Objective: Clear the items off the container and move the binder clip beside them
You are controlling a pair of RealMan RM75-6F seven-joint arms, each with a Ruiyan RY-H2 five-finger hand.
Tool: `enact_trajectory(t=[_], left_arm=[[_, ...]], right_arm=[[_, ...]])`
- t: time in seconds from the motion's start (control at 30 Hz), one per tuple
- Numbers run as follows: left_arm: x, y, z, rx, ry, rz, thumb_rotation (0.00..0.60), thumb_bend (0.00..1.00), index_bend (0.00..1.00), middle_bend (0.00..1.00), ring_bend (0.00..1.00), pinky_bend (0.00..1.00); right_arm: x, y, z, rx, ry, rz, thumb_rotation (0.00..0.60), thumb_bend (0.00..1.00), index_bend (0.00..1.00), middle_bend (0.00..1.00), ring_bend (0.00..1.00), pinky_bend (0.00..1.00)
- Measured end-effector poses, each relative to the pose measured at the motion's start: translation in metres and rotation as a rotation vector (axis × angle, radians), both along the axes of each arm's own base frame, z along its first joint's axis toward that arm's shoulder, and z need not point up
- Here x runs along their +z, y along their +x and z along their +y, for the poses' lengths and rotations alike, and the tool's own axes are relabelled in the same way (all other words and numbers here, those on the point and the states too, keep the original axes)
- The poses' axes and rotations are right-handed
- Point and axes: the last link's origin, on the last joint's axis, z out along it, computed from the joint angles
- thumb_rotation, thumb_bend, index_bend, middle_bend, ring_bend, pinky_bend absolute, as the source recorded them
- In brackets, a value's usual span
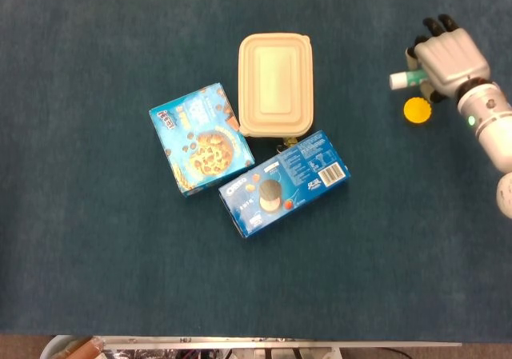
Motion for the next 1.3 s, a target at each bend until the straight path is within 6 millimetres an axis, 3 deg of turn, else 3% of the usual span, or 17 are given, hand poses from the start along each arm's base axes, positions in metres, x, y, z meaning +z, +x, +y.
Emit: enact_trajectory(t=[0.3, 0.63, 1.3], left_arm=[[0.004, 0.002, -0.002, -0.006, 0.01, 0.004, 0.6, 0.39, 0.18, 0.13, 0.08, 0.05], [0.004, 0.001, -0.005, 0.002, 0.009, 0.003, 0.6, 0.39, 0.18, 0.13, 0.08, 0.05], [0.002, 0.004, -0.004, -0.006, 0.004, 0.002, 0.6, 0.39, 0.18, 0.13, 0.07, 0.05]], right_arm=[[-0.021, 0.003, -0.003, 0.028, 0.021, 0.031, 0.6, 0.39, 0.58, 0.31, 0.04, 0.0], [-0.024, -0.01, -0.004, 0.004, 0.019, 0.058, 0.6, 0.37, 0.58, 0.31, 0.04, 0.0], [-0.019, -0.019, -0.001, -0.028, 0.054, 0.082, 0.6, 0.33, 0.32, 0.27, 0.05, 0.0]])
